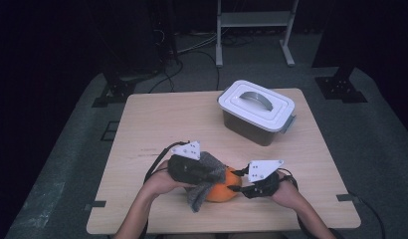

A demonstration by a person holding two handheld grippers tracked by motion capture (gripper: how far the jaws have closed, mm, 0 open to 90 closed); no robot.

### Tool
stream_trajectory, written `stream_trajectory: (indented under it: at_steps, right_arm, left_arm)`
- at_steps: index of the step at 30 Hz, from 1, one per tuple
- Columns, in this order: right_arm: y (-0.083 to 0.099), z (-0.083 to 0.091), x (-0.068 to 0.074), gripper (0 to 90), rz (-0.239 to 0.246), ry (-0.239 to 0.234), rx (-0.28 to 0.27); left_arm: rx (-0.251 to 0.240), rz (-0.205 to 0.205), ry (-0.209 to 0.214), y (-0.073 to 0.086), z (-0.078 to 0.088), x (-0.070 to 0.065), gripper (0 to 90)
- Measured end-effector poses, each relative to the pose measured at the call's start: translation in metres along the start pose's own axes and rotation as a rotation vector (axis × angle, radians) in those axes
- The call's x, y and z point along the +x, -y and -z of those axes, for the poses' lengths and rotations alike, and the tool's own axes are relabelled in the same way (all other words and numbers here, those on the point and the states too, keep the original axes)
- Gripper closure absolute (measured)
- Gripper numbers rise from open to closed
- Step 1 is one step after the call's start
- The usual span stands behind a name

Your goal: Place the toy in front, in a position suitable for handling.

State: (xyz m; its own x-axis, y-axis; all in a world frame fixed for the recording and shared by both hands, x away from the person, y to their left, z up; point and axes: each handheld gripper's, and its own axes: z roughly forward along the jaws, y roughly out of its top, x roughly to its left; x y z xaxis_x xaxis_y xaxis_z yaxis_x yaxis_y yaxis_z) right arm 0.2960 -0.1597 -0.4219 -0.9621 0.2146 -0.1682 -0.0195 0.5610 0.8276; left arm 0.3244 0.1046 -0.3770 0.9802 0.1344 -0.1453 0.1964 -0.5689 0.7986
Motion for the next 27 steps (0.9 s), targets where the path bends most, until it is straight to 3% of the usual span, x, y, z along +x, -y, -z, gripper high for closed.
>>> stream_trajectory:
  at_steps: [5, 10, 12, 14, 17, 21, 25, 27]
  right_arm:
    - [0.001, 0.001, -0.006, 32.9, -0.075, -0.007, -0.031]
    - [0.006, -0.005, -0.011, 27.6, -0.118, -0.021, -0.003]
    - [0.006, -0.008, -0.009, 31.5, -0.113, -0.019, -0.014]
    - [0.004, -0.01, -0.008, 44.2, -0.09, -0.016, -0.015]
    - [0.0, -0.009, -0.005, 54.8, -0.053, -0.005, -0.007]
    - [-0.007, -0.009, -0.001, 56.9, -0.039, -0.004, -0.012]
    - [-0.015, -0.011, 0.004, 57.5, -0.012, -0.002, -0.013]
    - [-0.012, -0.01, 0.003, 59.4, -0.008, -0.002, 0.0]
  left_arm:
    - [0.013, 0.012, -0.002, 0.011, 0.006, 0.003, 74.9]
    - [0.008, 0.035, -0.018, 0.02, 0.015, 0.004, 74.9]
    - [0.013, 0.034, -0.025, 0.021, 0.017, 0.005, 74.9]
    - [0.019, 0.03, -0.031, 0.018, 0.018, 0.004, 74.8]
    - [0.013, 0.002, -0.035, 0.008, 0.019, -0.001, 74.8]
    - [0.016, -0.049, -0.017, -0.012, 0.012, -0.011, 74.8]
    - [0.069, -0.102, 0.01, -0.028, -0.008, -0.019, 74.8]
    - [0.084, -0.101, 0.004, -0.029, -0.014, -0.018, 74.9]
